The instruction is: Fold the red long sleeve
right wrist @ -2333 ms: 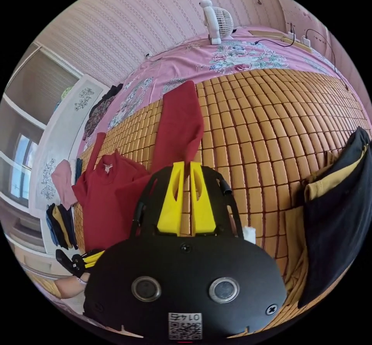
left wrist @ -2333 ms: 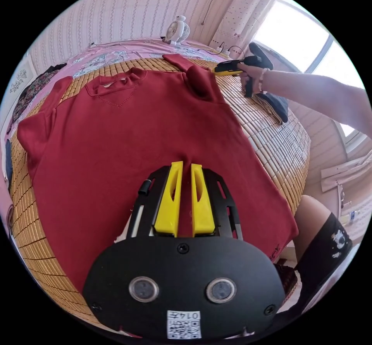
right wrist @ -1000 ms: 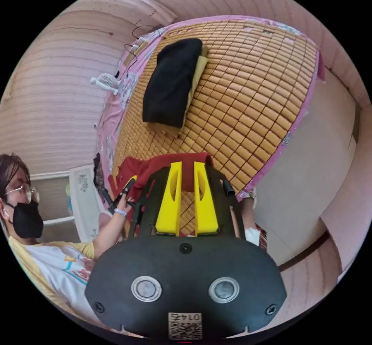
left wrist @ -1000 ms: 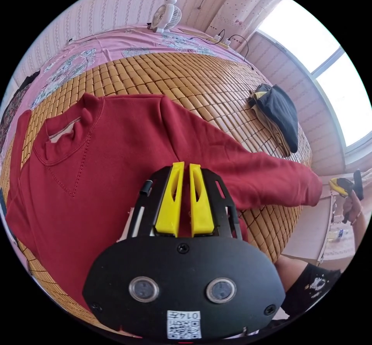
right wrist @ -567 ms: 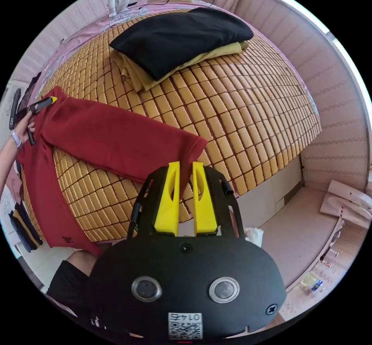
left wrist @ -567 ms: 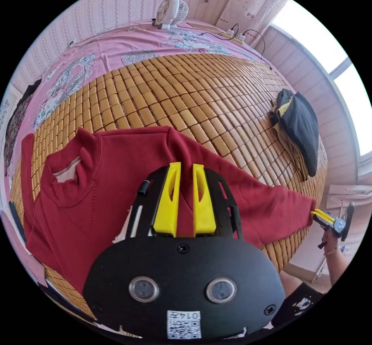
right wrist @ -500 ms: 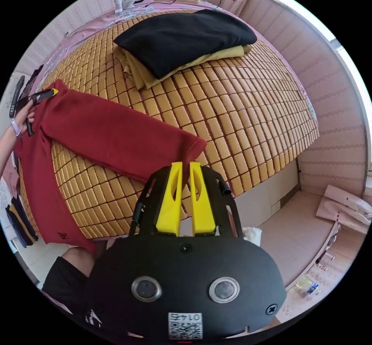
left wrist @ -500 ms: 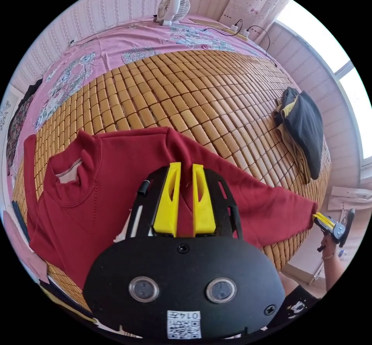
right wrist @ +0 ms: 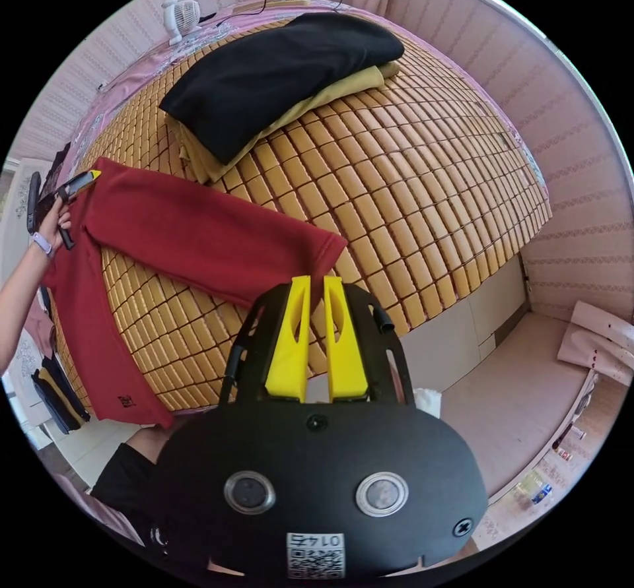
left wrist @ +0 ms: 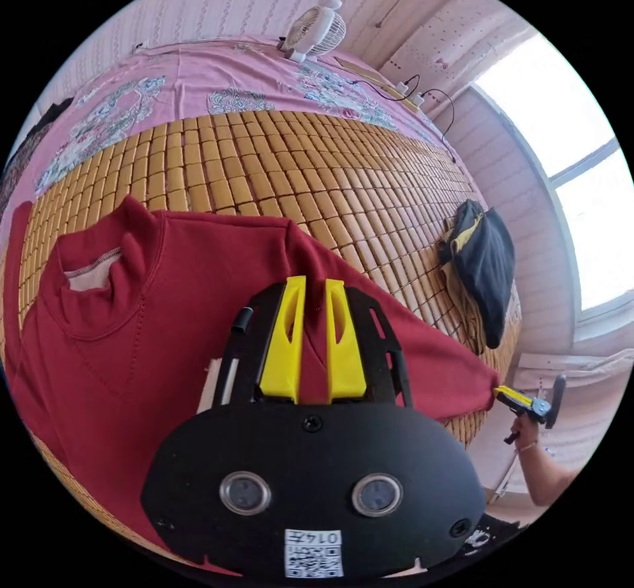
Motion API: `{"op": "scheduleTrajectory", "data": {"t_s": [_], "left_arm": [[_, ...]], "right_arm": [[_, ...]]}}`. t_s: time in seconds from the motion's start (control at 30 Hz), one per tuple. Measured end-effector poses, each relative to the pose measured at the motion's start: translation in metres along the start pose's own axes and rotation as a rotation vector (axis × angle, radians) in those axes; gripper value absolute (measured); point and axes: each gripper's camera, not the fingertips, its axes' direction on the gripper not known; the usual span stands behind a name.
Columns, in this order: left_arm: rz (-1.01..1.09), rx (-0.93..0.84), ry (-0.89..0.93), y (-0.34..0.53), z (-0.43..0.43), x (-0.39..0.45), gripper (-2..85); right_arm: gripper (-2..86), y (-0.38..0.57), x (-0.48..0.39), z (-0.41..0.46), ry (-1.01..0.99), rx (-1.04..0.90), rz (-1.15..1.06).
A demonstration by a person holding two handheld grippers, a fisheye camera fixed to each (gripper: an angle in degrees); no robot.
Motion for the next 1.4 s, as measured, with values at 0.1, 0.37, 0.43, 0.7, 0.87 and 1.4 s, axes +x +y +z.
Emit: {"op": "scheduleTrajectory", "data": {"t_s": [0.1, 0.37, 0.43, 0.7, 0.87, 1.4], "left_arm": [[0.005, 0.093, 0.046, 0.057, -0.062, -0.022, 5.3], [-0.126, 0.031, -0.258, 0.292, -0.207, -0.102, 5.5], [-0.256, -0.028, -0.284, 0.357, -0.227, -0.132, 5.6], [-0.392, -0.020, -0.379, 0.476, -0.242, -0.180, 5.2], [-0.337, 0.062, -0.335, 0.514, -0.259, -0.196, 4.9], [-0.582, 0.139, 0.089, 0.617, -0.324, -0.291, 0.9]], "right_arm": [[4.3, 0.009, -0.007, -0.021, -0.054, 0.058, -0.005], [0.5, 0.009, -0.150, -0.059, 0.117, 0.098, -0.398], [-0.2, -0.011, -0.245, -0.053, 0.124, 0.130, -0.601], [0.8, -0.067, -0.600, -0.039, -0.244, 0.287, -1.166], [6.8, -0.092, -0.823, -0.036, -0.420, 0.265, -1.327], [0.0, -0.113, -1.051, 0.034, -0.427, 0.076, -1.397]]}}
